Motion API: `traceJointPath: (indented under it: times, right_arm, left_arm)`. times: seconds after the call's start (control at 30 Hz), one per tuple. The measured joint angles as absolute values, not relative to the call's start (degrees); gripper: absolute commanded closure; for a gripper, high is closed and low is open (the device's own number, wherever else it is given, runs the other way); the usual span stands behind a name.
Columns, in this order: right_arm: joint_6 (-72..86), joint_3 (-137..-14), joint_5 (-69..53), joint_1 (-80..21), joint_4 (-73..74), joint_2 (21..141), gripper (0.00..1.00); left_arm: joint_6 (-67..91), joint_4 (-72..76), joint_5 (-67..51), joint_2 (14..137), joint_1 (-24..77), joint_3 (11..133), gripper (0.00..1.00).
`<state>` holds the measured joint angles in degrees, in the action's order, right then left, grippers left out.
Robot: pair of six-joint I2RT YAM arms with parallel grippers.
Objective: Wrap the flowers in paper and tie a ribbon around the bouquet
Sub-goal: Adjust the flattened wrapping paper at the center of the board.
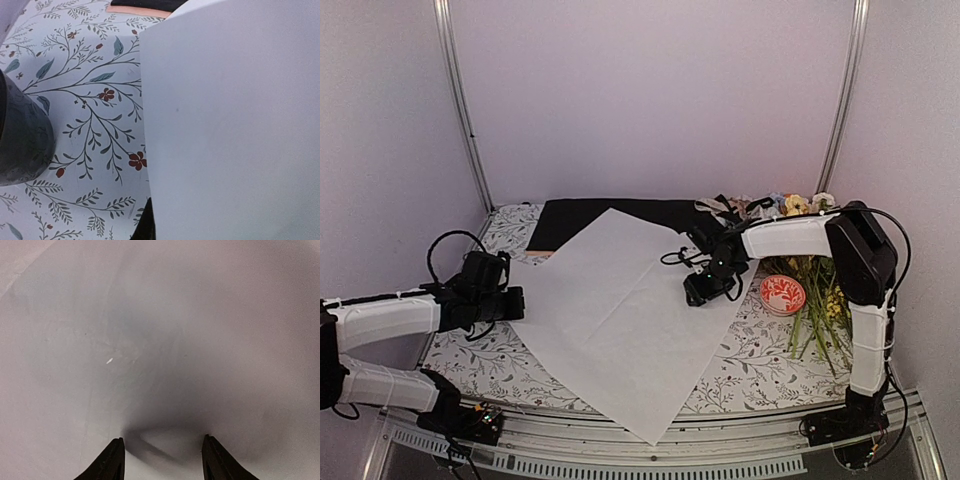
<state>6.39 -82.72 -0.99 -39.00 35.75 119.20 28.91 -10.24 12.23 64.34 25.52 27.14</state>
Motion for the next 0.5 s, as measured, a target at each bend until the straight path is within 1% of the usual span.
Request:
traceJointPath:
  times: [0.2, 0.37, 0.43, 0.47, 0.5]
  right_arm:
    - [11.03, -69.43, -2.28, -39.92, 30.37, 110.45, 0.46]
    - [14.57, -64.88, -2.9, -40.91, 30.13, 106.76, 0.46]
    - [15.2, -64.95, -2.9, -40.99, 30.37, 106.67, 0.47]
    - [15.53, -65.19, -2.92, -40.97, 30.68, 106.72, 0.47]
    - [15.7, -65.39, -2.92, -40.97, 31.05, 106.78, 0.48]
  left_arm:
    - [27.51, -10.48, 11.35, 66.61, 24.25, 29.39, 1.0]
    - [26.94, -9.93, 10.41, 70.13, 23.77, 30.74, 0.99]
    - [26.76, -9.93, 10.44, 71.22, 23.64, 30.85, 0.82]
    - [26.59, -10.0, 10.46, 71.64, 23.55, 30.92, 0.72]
    - [26.39, -10.13, 10.61, 72.01, 23.49, 31.09, 0.57]
